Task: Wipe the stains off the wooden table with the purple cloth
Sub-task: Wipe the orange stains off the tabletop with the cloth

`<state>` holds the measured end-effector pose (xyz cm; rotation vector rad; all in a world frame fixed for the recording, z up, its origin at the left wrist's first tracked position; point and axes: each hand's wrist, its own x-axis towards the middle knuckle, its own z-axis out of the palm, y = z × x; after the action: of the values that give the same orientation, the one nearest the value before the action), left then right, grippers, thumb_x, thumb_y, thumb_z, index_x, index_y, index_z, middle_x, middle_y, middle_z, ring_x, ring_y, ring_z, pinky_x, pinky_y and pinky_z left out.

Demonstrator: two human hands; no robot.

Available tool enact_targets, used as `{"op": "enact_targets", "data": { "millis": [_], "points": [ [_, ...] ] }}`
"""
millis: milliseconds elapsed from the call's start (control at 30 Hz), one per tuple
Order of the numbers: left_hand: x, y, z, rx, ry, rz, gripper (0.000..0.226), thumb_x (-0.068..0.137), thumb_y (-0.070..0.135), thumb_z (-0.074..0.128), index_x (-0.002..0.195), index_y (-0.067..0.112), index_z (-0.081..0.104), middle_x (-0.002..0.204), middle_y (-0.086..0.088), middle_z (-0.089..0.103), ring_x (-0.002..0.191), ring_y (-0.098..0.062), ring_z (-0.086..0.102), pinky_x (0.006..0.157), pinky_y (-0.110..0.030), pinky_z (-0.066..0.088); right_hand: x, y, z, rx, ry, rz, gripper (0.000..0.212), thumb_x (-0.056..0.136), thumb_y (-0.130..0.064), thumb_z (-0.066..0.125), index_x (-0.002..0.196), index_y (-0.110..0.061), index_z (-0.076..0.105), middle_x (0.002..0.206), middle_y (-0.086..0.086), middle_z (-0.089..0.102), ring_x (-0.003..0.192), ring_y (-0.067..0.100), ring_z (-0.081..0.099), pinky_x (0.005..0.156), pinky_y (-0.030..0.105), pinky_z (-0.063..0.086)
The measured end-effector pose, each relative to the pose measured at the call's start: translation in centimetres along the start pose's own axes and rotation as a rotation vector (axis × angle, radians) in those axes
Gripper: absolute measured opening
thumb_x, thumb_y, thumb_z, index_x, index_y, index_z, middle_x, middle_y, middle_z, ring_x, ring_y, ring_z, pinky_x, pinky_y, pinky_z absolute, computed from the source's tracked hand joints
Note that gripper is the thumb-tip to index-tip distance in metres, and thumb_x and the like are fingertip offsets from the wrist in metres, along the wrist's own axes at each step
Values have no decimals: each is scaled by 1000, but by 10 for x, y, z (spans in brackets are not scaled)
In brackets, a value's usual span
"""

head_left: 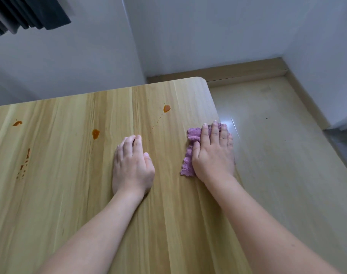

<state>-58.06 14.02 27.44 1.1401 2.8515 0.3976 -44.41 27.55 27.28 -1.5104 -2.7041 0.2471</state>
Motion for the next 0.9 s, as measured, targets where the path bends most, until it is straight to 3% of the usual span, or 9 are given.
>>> {"op": "enact_targets", "data": {
  "millis": [100, 233, 300, 400, 467, 767, 900],
  "points": [
    [0, 0, 1, 3, 13, 5, 53, 92, 21, 40, 143, 8, 36, 149, -11, 35, 139, -27, 27, 116, -41, 21, -11, -32, 6, 40, 10, -163, 66, 95, -43, 11, 154, -14, 14, 161, 13, 5, 148, 29, -4, 117, 41, -11],
    [-1, 0, 1, -7, 38, -28, 54, 91, 20, 37, 142, 5, 37, 148, -12, 37, 138, -27, 29, 116, -41, 22, -15, -46, 11, 84, -13, -344, 64, 96, -43, 12, 152, -14, 24, 160, 9, 15, 148, 26, 4, 120, 43, 0],
    [-2, 2, -1, 18, 63, -66, 57, 88, 23, 33, 142, 5, 38, 148, -12, 37, 137, -27, 30, 117, -41, 20, 1, -29, 8, 67, 0, -315, 61, 98, -44, 15, 153, -17, 22, 161, 7, 13, 148, 25, 4, 120, 42, 0],
    [-5, 3, -1, 44, 44, -109, 60, 89, 27, 29, 145, 7, 33, 152, -9, 32, 142, -25, 24, 119, -40, 13, 27, -8, 1, 18, -33, -65, 59, 100, -42, 16, 155, -19, 9, 162, 7, 1, 148, 25, -6, 119, 41, -8],
    [-5, 2, -1, 50, 39, -128, 62, 88, 28, 27, 146, 7, 30, 154, -8, 29, 144, -23, 19, 120, -40, 10, 31, -17, 0, 8, -22, -25, 60, 100, -41, 16, 154, -16, 7, 162, 10, 0, 148, 27, -7, 118, 40, -11],
    [-3, 2, -1, 63, 73, -172, 68, 83, 28, 20, 142, 0, 37, 148, -15, 38, 141, -29, 28, 117, -42, 20, 28, -104, 12, 24, -42, -501, 74, 90, -43, -4, 153, -12, 17, 161, 11, 9, 148, 27, -1, 118, 41, -8],
    [-2, 2, 1, 58, 62, -159, 69, 82, 28, 19, 144, 1, 34, 151, -14, 33, 143, -28, 23, 118, -41, 16, 62, -100, 13, 28, -57, -468, 63, 98, -45, 5, 154, -18, 15, 162, 6, 6, 148, 24, -3, 119, 42, -7]
  ]
}}
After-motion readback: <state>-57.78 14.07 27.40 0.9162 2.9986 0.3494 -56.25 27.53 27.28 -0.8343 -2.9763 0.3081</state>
